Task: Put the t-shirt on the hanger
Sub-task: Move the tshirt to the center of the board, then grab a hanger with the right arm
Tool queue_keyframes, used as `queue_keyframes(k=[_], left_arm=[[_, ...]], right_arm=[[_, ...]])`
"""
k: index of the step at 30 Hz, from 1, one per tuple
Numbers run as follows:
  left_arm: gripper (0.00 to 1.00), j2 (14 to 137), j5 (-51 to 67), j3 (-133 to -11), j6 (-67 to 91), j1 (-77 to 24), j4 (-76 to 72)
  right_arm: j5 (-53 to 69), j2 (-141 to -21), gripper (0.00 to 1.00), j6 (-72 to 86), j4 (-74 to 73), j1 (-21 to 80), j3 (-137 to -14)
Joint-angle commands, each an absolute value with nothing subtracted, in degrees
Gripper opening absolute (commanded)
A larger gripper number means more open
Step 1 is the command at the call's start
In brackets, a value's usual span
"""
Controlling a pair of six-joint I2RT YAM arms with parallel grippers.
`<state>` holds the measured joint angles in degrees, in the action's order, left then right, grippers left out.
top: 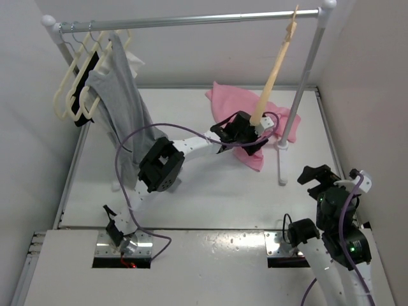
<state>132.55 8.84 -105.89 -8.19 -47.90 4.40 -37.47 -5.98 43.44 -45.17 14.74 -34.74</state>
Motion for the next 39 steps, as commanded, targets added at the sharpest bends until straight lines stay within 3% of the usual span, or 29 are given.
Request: queue_keyframes(k=[1, 4, 5, 6, 14, 20, 25, 29, 33, 34, 39], left_arm=[[0.7, 135.7, 10.9, -109.9, -3.8, -47.0, -0.1], [0.23, 136.2, 10.9, -110.5, -3.2, -45.8, 0.7], [0.01, 136.2, 10.9, -110.5, -3.2, -44.9, 2.3], [0.0, 135.5, 11.6, -110.0, -4.4, -44.0, 3.6], [0.0, 119.1, 15.2, -95.0, -28.6, -35.8, 14.6], [0.0, 108.0, 16.1, -83.9, -56.3, -27.9, 37.6], [0.0, 103.3, 15.0, -76.6, -74.1, -26.7, 58.5], [0.1, 98.8, 15.0, -69.9, -78.3, -26.7, 58.5], [0.34, 90.3, 14.3, -60.4, -82.0, -27.3, 54.4], [0.48, 88.9, 14.3, -58.0, -81.1, -28.2, 52.3], [0.58, 85.9, 17.2, -59.6, -68.5, -27.3, 50.0]], right_arm=[[-37.5, -9.1, 1.0, 43.6, -44.1, 14.6, -36.6], [-36.2, -9.8, 1.0, 43.1, -44.1, 14.6, -37.1], [-36.2, -10.5, 1.0, 42.5, -44.1, 14.6, -37.1], [-36.7, -11.2, 1.0, 42.5, -44.1, 14.6, -37.6], [-40.3, -19.2, 1.0, 38.8, -43.0, 14.6, -44.2], [-36.7, -24.2, 1.0, 37.4, -37.4, 14.6, -46.3], [-26.3, -28.6, 1.0, 29.7, -27.8, 14.6, -48.1], [-19.1, -37.1, 1.0, 23.4, -30.9, 14.6, -58.2], [-16.2, -46.7, 1.0, 20.6, -36.9, 14.6, -74.0], [-15.6, -48.2, 1.0, 20.0, -37.4, 14.6, -76.3], [-11.6, -55.0, 1.0, 20.6, -35.2, 14.6, -86.8]])
